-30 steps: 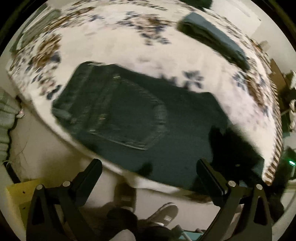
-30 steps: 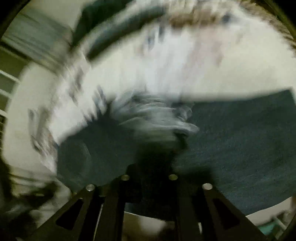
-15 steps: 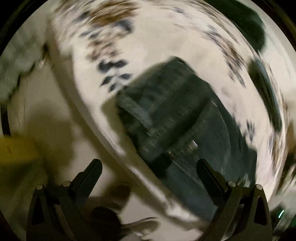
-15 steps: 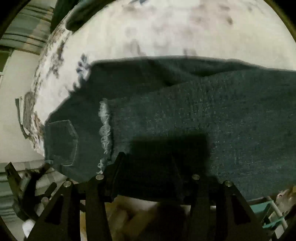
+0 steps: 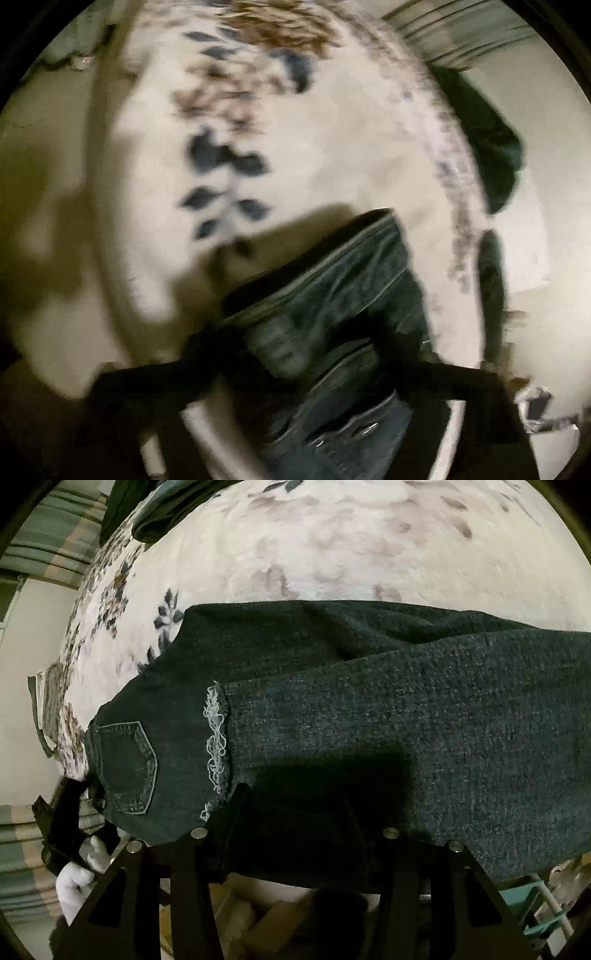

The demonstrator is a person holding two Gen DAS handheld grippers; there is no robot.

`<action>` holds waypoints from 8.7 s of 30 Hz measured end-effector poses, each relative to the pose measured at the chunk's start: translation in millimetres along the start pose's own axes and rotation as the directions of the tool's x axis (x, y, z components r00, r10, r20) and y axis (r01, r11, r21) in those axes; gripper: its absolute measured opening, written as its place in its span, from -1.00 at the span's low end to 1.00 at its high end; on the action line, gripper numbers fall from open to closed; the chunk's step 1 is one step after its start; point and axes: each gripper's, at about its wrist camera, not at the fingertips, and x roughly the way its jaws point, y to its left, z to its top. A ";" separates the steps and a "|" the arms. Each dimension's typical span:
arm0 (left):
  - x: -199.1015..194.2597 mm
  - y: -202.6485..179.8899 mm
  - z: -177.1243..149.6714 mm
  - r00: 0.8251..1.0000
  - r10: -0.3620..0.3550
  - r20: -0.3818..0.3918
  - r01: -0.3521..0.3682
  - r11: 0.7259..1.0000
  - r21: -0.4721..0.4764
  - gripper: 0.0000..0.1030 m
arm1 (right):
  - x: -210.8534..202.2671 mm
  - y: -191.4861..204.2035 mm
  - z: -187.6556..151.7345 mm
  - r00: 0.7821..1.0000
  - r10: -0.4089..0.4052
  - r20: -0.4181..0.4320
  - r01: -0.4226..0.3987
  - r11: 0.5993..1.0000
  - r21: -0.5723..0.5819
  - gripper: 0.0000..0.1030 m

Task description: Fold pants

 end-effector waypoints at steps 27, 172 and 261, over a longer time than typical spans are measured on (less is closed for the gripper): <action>-141.1 -249.0 -183.0 0.919 -0.381 -0.101 0.346 0.656 0.671 -0.54 | -124.6 -129.7 -11.1 0.974 0.100 0.205 -0.130 0.981 0.141 0.10; 177.4 -456.6 61.1 0.959 0.162 -0.232 0.100 0.573 0.813 0.55 | -125.2 20.2 444.1 0.961 -0.078 0.266 0.038 0.987 0.153 0.93; -461.4 -460.0 -88.0 0.958 -0.166 0.234 -0.143 0.434 0.890 0.96 | -704.9 258.9 -93.9 0.642 -0.095 0.760 0.355 0.916 -0.185 1.00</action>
